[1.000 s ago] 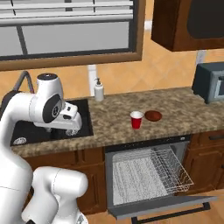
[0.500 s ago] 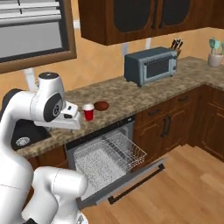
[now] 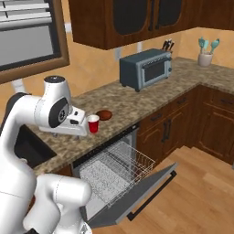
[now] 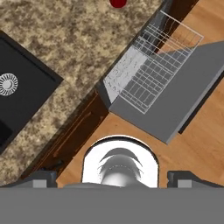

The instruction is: Pick up the cup and bowl from the counter, place them in the dishwasher, and close the dishwasher door.

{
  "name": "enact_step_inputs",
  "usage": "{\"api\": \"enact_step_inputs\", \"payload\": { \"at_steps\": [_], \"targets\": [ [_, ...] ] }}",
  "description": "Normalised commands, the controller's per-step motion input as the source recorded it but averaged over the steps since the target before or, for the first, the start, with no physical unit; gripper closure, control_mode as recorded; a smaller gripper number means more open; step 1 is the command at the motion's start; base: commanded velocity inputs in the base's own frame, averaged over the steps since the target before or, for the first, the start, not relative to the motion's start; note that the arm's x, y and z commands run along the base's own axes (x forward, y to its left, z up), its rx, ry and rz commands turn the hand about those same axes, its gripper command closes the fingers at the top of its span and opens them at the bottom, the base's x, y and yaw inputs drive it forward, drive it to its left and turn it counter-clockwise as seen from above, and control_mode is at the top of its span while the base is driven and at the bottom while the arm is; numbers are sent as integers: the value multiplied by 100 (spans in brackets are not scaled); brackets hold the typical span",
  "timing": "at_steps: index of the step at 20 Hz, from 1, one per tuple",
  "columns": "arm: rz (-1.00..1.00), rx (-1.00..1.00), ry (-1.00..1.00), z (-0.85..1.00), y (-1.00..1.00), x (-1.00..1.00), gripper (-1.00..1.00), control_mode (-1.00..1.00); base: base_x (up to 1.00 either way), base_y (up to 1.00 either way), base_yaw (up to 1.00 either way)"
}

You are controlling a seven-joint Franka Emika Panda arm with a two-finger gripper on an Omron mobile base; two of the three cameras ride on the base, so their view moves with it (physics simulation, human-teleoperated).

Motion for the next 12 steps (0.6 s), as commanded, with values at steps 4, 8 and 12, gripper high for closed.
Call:
{"api": "enact_step_inputs", "payload": {
  "at_steps": [4, 8, 12],
  "targets": [
    [0, 0, 0, 0, 0, 0, -100, 100, 7, -2, -10],
    [0, 0, 0, 0, 0, 0, -100, 100, 5, 9, -29],
    [-9, 8, 0, 0, -2, 24, -100, -100, 2, 2, -14]
  ]
}}
